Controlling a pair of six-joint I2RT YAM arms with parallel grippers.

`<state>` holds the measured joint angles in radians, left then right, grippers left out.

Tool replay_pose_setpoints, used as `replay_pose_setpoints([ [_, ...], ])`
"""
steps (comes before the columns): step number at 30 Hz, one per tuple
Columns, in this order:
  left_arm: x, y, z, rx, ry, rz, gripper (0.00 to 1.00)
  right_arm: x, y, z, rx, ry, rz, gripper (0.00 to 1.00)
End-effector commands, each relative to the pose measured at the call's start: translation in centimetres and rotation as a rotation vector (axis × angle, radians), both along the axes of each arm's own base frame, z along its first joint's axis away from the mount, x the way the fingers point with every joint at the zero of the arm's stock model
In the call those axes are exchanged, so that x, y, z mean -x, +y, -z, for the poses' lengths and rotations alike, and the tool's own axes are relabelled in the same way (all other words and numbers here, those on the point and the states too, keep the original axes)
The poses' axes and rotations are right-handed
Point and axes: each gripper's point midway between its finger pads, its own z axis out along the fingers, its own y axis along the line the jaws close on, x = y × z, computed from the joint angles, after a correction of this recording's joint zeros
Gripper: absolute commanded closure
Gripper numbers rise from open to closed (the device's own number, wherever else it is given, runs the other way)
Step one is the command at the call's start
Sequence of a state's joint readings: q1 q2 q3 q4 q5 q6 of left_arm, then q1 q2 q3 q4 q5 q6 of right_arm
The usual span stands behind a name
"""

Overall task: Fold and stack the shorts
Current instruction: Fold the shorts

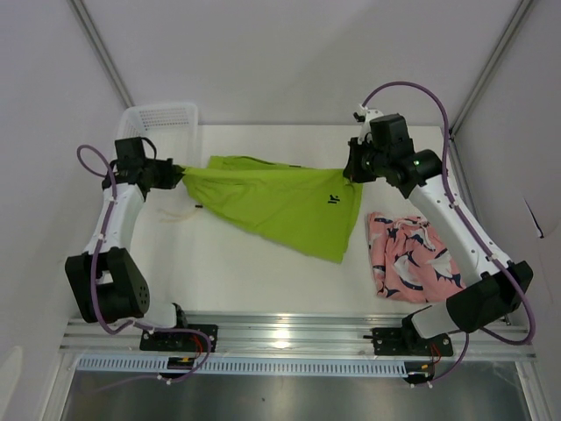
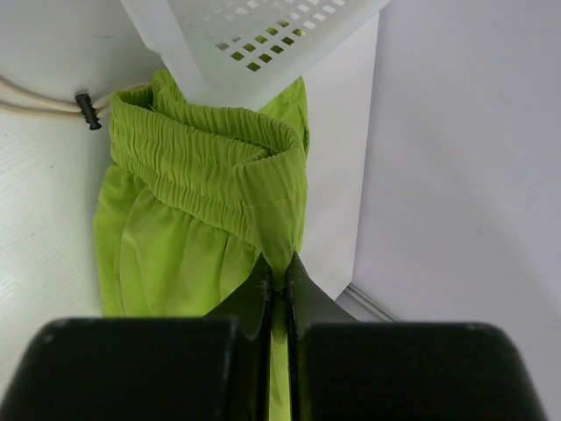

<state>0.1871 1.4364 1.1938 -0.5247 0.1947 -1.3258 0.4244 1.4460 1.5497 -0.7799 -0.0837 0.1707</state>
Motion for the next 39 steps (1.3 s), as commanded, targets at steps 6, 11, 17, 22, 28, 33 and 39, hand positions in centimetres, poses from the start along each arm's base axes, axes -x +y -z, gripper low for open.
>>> replay_pose_setpoints([
  [6,-3.8,-0.7,-1.1,0.042,-0.053,-0.008,1.0,-4.0,-0.4,-2.4,-0.034,-0.052,-0.021,1.0],
  [11,-5.6,-1.5,-0.3,0.051,-0.039,-0.002,1.0,-6.5,-2.7,0.8,-0.06,0.02,0.041,1.0],
  [17,-7.2,-2.3,-0.6,0.086,-0.075,-0.016,1.0,-9.3,-4.3,2.0,-0.121,0.027,0.066,1.0],
  [22,-7.4,-1.5,-2.1,0.074,-0.148,-0.073,1.0,-10.7,-4.9,1.2,-0.137,-0.018,0.081,1.0],
  [28,-9.0,-1.8,-3.0,0.119,-0.222,-0.089,1.0,-13.3,-5.1,-0.1,-0.163,-0.07,0.073,1.0],
  [33,-10.2,-2.5,-2.2,0.163,-0.25,-0.084,1.0,-15.5,-5.5,1.1,-0.149,-0.04,0.093,1.0],
  [39,-13.0,-3.4,-2.0,0.184,-0.324,-0.072,1.0,-18.5,-6.9,1.1,-0.189,-0.061,0.126,1.0],
])
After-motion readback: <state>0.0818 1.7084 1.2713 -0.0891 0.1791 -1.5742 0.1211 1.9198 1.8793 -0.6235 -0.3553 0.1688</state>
